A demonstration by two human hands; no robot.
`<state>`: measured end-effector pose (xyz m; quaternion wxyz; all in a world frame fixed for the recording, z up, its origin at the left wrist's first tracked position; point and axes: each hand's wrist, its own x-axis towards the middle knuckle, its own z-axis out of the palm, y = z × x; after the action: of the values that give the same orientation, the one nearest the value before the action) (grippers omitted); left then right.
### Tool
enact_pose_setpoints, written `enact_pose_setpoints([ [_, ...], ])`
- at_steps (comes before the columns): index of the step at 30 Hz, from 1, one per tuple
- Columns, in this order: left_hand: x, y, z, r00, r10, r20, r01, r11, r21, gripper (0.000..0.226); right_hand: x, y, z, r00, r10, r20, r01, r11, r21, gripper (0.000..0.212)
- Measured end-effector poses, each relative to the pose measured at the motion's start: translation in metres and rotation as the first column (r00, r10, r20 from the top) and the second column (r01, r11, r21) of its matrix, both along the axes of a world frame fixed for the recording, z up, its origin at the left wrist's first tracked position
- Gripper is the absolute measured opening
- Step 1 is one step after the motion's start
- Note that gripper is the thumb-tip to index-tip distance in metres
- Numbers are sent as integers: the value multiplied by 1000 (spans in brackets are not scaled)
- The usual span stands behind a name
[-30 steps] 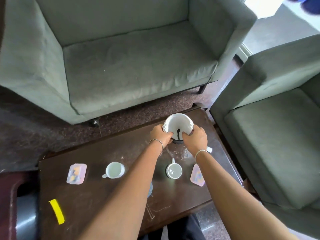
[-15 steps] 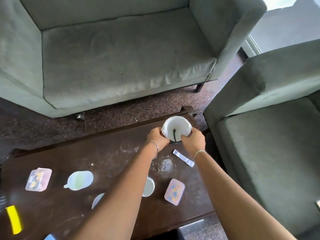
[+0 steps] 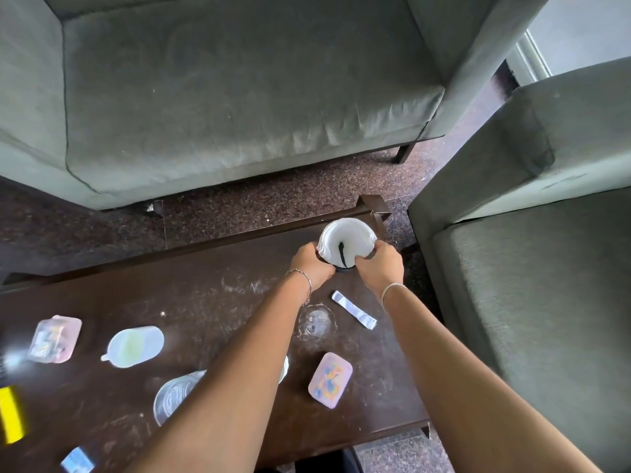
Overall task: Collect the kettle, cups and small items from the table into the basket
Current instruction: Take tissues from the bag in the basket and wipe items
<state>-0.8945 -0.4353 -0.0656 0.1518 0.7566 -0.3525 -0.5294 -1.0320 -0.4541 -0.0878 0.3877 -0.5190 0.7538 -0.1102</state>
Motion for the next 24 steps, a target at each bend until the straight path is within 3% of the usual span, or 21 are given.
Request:
enact_pose_setpoints([
  [9,-2,0,-7,997,44,-60,-44,999,1,34,-1,3,3,999,2,45,-1,1000,-21,29],
  [12,1,8,-1,999,14,-30,-15,999,-35,37,1,11,7,998,-6,59,5,1000,22,64],
  [15,6,22,9,998,54,-18,-55,996,-66,63,4,35,18,993,-70,96,66,996,52,88],
  [24,43,106,36,996,89,-4,-87,967,-240,58,37,117,45,997,10,81,-12,1000,21,80],
])
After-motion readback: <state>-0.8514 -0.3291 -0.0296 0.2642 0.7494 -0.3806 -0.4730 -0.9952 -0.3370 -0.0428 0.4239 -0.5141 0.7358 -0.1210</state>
